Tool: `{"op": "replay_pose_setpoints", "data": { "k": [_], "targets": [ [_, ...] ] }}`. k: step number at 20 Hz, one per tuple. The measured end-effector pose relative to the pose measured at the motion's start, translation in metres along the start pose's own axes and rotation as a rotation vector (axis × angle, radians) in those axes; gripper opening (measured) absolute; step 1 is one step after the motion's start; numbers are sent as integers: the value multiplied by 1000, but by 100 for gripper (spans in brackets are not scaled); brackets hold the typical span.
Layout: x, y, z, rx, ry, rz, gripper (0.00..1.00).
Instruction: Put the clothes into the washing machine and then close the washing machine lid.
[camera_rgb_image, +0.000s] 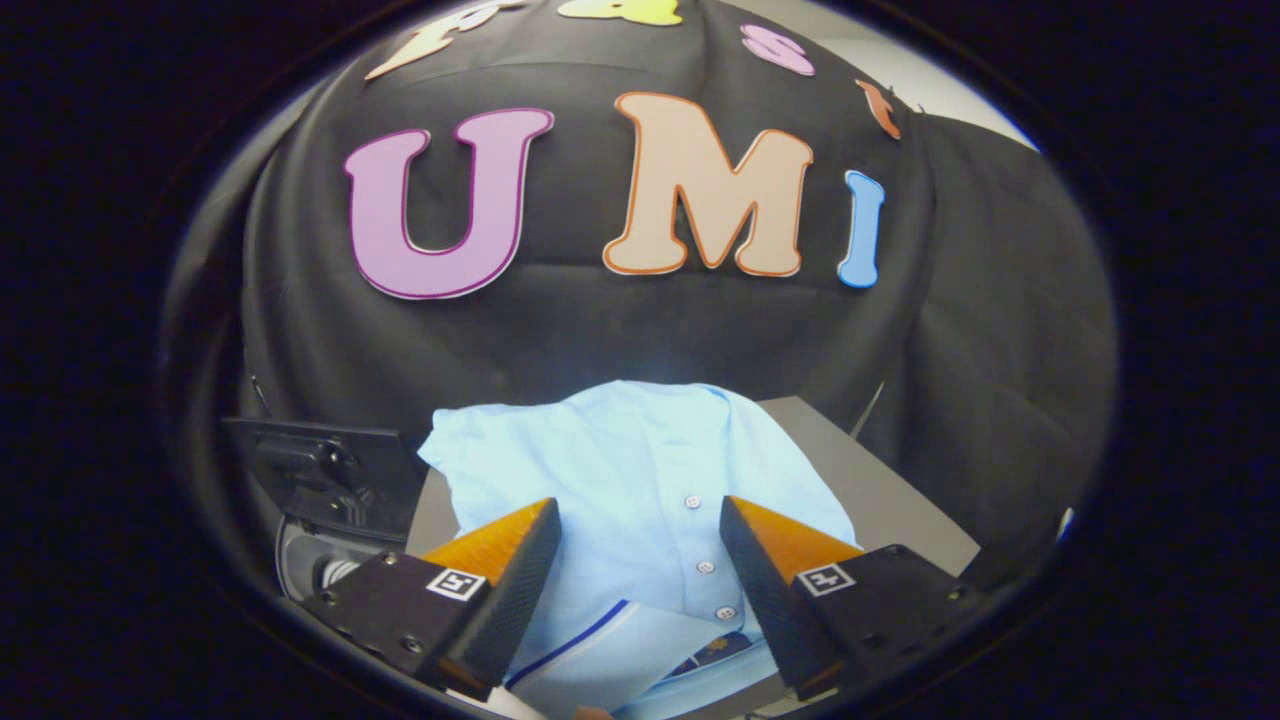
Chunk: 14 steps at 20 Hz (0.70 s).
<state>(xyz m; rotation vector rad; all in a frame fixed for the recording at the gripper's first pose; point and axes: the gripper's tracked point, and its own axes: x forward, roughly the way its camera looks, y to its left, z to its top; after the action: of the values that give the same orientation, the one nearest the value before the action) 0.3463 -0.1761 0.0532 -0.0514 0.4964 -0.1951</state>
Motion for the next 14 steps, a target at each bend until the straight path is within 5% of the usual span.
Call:
{"op": "replay_pose_setpoints", "data": {
  "k": [2,7,14],
  "targets": [
    [9,-17,-13,-57,61,-65,95],
    [13,-13,-25,147,99,6,92],
    [11,-19,-29,135,105,-8,87]
  ]
}}
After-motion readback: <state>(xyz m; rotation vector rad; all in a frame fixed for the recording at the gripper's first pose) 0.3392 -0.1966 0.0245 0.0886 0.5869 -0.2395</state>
